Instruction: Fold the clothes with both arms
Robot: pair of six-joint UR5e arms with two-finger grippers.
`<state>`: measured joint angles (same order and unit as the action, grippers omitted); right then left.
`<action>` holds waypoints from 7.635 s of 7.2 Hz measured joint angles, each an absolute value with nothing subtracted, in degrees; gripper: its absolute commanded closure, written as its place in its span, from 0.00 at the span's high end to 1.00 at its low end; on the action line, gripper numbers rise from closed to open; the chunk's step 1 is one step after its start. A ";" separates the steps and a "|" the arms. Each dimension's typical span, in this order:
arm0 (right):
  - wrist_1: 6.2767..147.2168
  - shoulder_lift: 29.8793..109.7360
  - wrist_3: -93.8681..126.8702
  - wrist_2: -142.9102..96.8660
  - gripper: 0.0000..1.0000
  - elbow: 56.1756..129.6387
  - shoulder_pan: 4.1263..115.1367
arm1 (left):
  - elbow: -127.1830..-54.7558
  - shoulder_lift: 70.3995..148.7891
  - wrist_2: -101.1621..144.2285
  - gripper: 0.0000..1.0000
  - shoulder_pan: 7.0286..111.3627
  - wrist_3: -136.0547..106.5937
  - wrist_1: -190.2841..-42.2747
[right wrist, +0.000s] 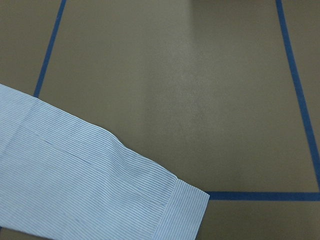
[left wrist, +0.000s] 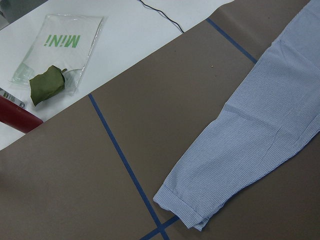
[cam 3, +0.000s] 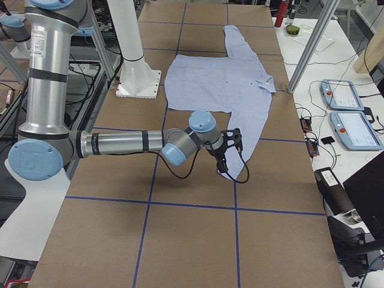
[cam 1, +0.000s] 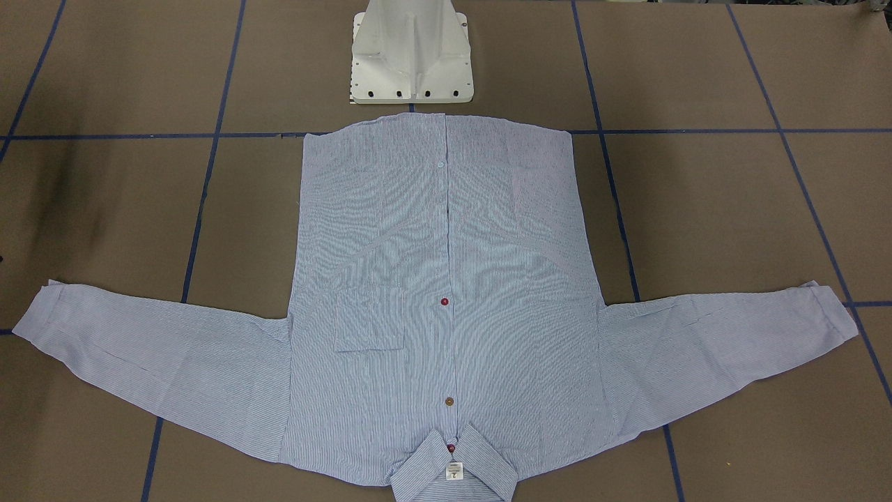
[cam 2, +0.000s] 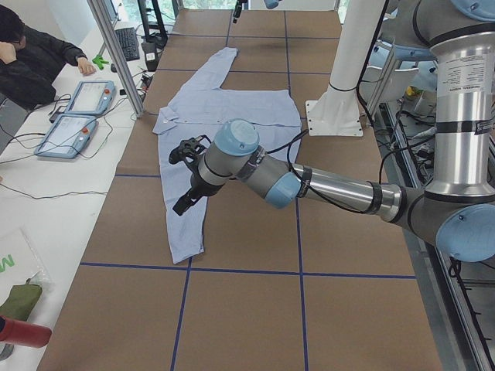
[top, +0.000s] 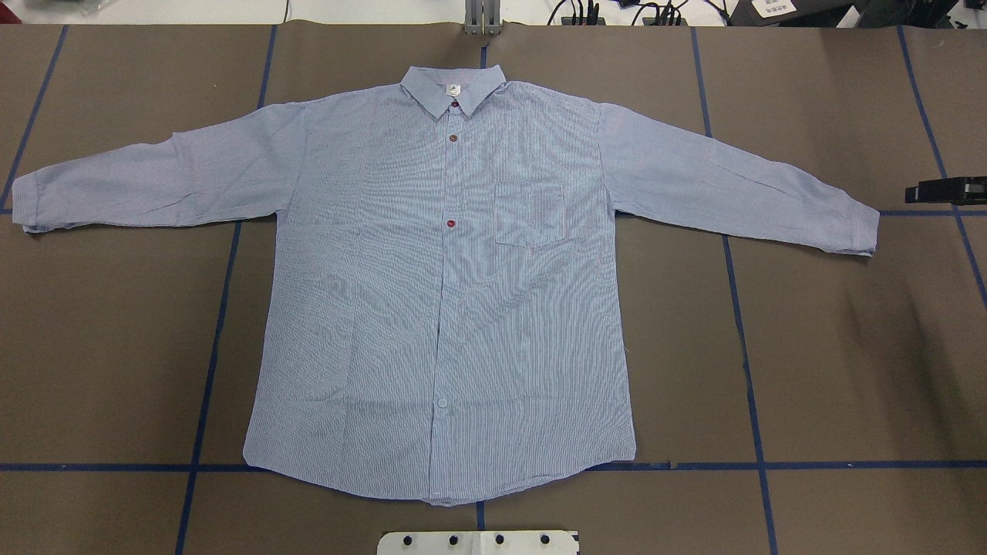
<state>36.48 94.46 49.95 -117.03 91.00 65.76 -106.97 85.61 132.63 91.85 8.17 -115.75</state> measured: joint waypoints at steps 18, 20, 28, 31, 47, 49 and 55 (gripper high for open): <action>21.15 94.79 69.20 -99.94 0.00 81.04 51.25 | -106.78 85.18 132.63 1.00 91.84 8.35 -115.75; 23.71 94.12 69.17 -100.24 0.00 84.37 51.21 | -106.89 85.17 132.63 1.00 91.88 8.35 -115.75; 54.61 50.45 74.21 -82.62 0.00 83.42 36.02 | -106.79 85.27 132.61 1.00 91.85 8.17 -115.75; 54.59 33.69 77.81 -73.92 0.00 68.14 29.87 | -106.79 85.18 132.55 1.00 91.84 8.10 -115.75; 85.62 47.61 42.30 -112.42 1.00 87.24 54.51 | -89.55 86.38 132.37 1.00 90.77 0.83 -138.85; 85.40 61.01 28.20 -122.51 1.00 96.45 64.32 | -85.00 86.57 129.83 1.00 86.76 -14.62 -148.14; 84.26 80.35 17.89 -132.77 1.00 106.04 78.46 | -62.97 92.52 111.78 0.87 68.56 -50.79 -176.71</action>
